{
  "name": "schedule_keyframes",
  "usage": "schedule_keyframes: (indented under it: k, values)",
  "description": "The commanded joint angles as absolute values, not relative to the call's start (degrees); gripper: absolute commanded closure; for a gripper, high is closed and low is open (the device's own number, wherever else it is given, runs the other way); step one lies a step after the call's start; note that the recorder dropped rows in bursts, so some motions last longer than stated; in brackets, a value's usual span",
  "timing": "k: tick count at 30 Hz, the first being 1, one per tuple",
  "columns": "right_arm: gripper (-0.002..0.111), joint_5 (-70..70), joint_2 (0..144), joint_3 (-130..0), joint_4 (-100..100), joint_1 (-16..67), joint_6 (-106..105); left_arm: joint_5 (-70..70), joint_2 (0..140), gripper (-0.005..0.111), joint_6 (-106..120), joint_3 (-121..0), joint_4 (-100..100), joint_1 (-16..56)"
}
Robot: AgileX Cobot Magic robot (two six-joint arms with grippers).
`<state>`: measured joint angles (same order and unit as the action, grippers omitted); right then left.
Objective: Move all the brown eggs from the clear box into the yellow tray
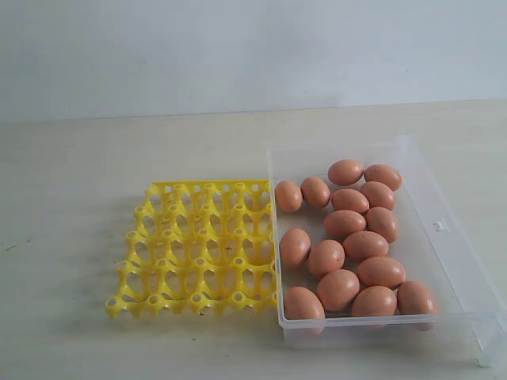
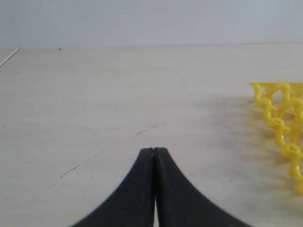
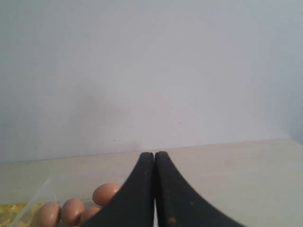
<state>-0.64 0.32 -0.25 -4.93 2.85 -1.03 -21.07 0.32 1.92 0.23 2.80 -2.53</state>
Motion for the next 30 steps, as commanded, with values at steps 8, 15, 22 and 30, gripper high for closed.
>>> schedule_keyframes:
  k: [8, 15, 22, 30]
  values:
    - [0.108, -1.9, 5.8, -4.2, -9.2, 2.7, 0.4, -20.3, 0.0, 0.107, 1.6, 0.0, 3.1, -2.2]
    - [0.108, -1.6, 14.4, -7.1, -11.0, 2.7, 7.0, -20.3, 0.0, 0.107, 1.6, 0.0, 3.1, -2.2]
    - [0.108, -14.8, 32.5, -24.4, -4.6, 2.7, 15.4, -20.3, 0.0, 0.107, 1.6, 0.0, 3.1, -2.2]
    - [0.108, -44.4, 66.7, -56.0, -3.0, 12.5, -10.2, -20.3, 0.0, 0.107, 1.6, 0.0, 3.1, -2.2]
